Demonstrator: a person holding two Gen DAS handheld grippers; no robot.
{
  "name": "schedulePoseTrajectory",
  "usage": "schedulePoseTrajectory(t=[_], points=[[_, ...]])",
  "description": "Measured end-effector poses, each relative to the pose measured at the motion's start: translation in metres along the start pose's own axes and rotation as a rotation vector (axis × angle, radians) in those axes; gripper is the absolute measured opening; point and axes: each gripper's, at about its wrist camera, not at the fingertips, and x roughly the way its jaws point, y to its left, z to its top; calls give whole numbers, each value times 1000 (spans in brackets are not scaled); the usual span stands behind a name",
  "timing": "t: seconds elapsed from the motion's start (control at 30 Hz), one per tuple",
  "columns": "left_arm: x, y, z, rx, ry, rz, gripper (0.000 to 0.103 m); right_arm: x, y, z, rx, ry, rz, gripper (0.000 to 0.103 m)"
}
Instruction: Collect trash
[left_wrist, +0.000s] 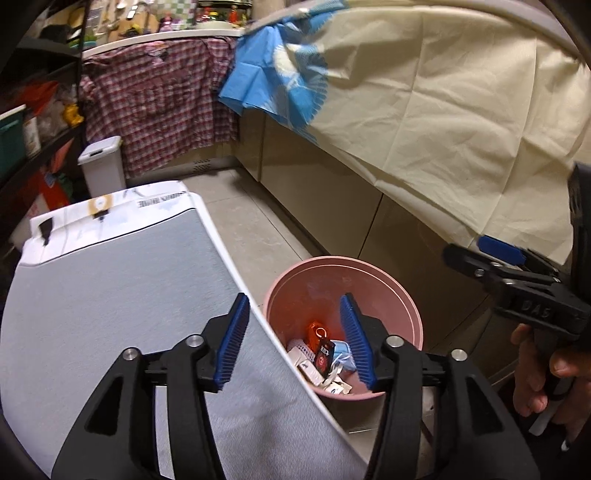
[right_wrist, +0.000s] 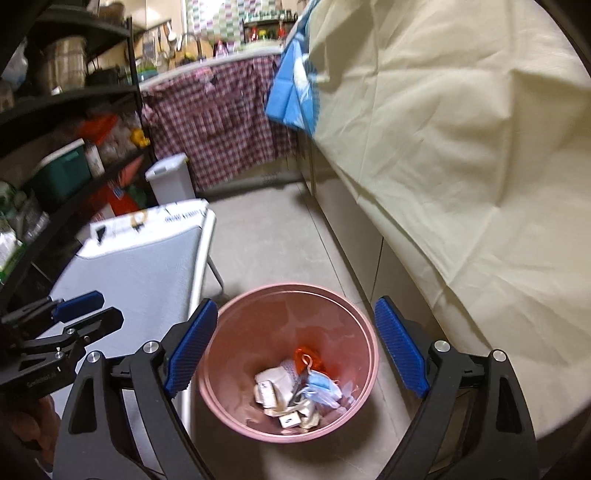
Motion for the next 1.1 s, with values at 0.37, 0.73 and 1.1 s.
schedulePoseTrajectory(t=[0.37, 0.73, 1.1], points=[[-68, 10, -42, -108, -13, 153, 71, -83, 9, -31, 3, -82, -16, 94], [-114, -23, -98, -165, -18, 219, 77, -126, 22, -74, -77, -44, -72, 94], [-115, -26, -95, -152, -38, 247, 77, -125, 21, -77, -67, -41, -80, 94]])
